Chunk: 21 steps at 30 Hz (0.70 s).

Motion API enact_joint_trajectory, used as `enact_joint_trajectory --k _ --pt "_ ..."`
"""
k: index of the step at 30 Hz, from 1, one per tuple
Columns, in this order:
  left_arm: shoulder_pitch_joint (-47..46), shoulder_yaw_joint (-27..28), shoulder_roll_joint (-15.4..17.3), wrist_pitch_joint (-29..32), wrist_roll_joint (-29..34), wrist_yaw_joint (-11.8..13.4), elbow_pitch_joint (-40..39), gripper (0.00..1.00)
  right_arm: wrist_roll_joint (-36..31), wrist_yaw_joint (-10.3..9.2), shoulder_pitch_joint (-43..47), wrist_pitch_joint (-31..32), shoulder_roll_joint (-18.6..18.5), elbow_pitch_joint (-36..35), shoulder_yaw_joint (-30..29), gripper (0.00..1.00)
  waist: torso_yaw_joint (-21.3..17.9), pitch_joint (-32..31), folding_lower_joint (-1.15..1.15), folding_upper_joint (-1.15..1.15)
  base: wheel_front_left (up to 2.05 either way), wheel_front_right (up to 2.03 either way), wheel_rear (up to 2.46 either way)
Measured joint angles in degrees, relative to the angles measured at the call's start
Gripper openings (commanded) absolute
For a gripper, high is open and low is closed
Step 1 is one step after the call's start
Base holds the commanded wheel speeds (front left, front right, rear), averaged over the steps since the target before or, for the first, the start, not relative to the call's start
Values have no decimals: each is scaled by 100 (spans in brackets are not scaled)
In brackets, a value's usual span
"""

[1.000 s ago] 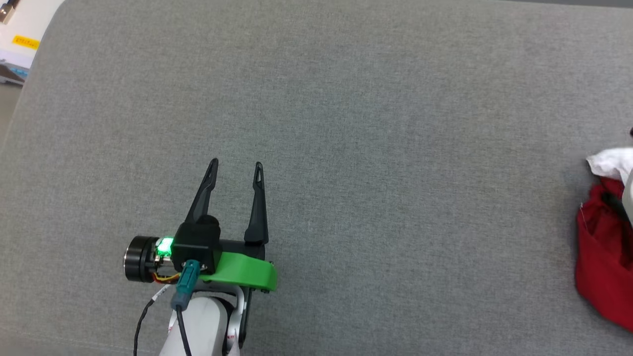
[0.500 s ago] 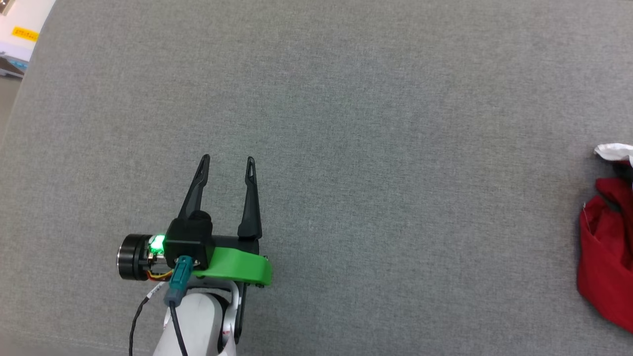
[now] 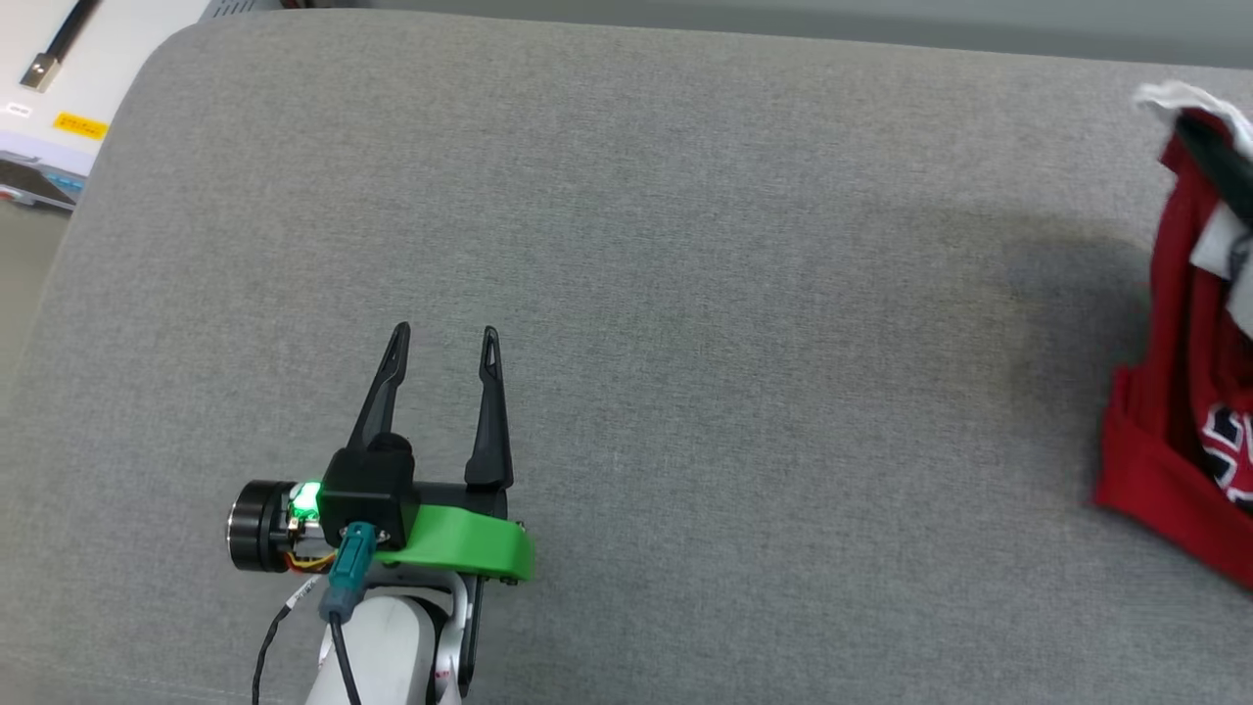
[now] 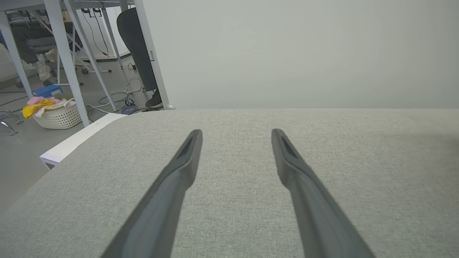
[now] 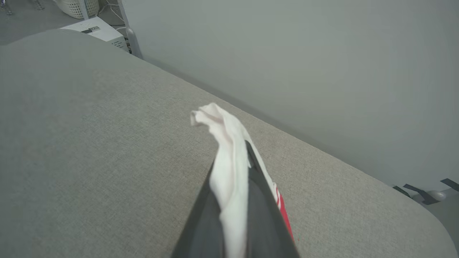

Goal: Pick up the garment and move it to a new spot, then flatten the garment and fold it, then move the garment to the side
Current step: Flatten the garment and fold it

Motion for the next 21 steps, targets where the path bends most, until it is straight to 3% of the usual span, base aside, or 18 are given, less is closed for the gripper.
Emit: enact_joint_trajectory --k 9,14,21 --pt "31 10 1 0 -5 5 -31 100 -524 1 -825 -136 1314 -77 938 0 255 10 0 0 0 0 0" --pt "31 43 1 0 -35 42 -37 100 -604 1 -1148 -383 1995 293 1986 0 392 68 0 0 0 0 0" --pt "38 109 1 0 -108 96 -33 100 -616 2 -1244 -732 2558 1160 3608 0 493 134 0 0 0 0 0"
